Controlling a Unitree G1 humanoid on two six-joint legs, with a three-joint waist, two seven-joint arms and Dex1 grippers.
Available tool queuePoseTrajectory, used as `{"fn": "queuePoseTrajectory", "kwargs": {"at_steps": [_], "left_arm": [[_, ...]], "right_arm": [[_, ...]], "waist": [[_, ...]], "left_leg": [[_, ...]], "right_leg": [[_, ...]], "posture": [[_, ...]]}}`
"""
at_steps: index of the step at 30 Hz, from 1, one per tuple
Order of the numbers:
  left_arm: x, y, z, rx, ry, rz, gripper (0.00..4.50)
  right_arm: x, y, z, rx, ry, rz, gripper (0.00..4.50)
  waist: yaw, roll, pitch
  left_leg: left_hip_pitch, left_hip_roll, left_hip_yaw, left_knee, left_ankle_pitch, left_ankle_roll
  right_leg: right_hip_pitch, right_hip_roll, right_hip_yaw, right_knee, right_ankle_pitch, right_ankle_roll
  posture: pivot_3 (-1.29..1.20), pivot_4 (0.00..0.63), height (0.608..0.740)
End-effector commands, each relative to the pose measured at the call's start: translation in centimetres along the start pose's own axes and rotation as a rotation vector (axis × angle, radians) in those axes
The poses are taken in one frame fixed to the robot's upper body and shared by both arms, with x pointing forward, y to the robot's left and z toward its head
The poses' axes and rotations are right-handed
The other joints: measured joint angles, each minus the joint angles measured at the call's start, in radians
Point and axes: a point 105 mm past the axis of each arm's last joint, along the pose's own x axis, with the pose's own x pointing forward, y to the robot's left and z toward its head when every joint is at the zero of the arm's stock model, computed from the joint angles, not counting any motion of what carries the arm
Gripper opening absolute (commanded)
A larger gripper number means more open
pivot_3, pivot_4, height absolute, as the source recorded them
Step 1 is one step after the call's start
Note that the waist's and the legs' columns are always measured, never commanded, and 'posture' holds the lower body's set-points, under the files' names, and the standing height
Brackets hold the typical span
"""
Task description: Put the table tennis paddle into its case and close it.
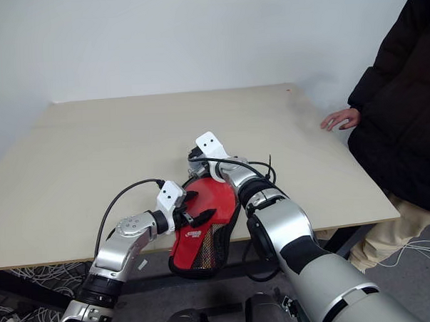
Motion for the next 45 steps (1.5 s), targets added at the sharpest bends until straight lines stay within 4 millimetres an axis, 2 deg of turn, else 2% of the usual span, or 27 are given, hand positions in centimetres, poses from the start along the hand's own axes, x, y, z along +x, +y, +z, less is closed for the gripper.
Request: {"fn": "queuePoseTrajectory", "kwargs": {"at_steps": [1,16,25,31,45], "left_arm": [[-0.1,0.3,-0.4,0.0,0.02,0.004,4.5],[-0.1,-0.1,-0.5,0.002,0.027,-0.018,4.5],[0.0,-0.2,-0.6,-0.003,0.029,-0.025,4.5],[0.0,-0.3,-0.6,-0.003,0.03,-0.028,4.5],[0.2,-0.4,-0.5,-0.006,0.03,-0.031,4.5]], "right_arm": [[-0.2,-0.8,1.8,-0.032,-0.059,-0.052,0.01],[-0.3,-1.8,2.0,-0.098,-0.071,-0.148,0.01],[-0.5,-2.9,1.8,-0.247,-0.037,-0.279,0.01],[-0.6,-3.1,2.2,-0.285,-0.038,-0.298,0.01],[-1.9,-6.2,3.0,-0.414,-0.03,-0.391,0.01]], "waist": [[0.0,0.0,0.0],[-0.003,0.0,0.0],[-0.003,0.0,0.0],[-0.003,0.0,0.0],[-0.003,0.0,0.0]], "left_leg": [[0.0,0.0,0.0,0.0,0.0,0.0],[0.0,0.0,0.0,-0.001,0.0,0.0],[0.0,0.0,0.0,-0.001,0.0,0.0],[0.0,0.0,0.0,-0.002,0.0,0.0],[0.0,0.0,0.0,-0.002,0.0,0.0]], "right_leg": [[0.0,0.0,0.0,0.0,0.0,0.0],[0.0,0.0,0.0,-0.001,0.0,0.0],[0.0,0.0,0.0,-0.001,0.0,0.0],[0.0,0.0,0.0,-0.001,0.0,0.0],[0.0,-0.001,0.0,-0.001,0.0,0.0]], "posture": [[0.0,0.0,0.74],[0.0,0.0,0.74],[0.0,0.0,0.74],[0.0,0.0,0.74],[0.0,0.0,0.74]]}}
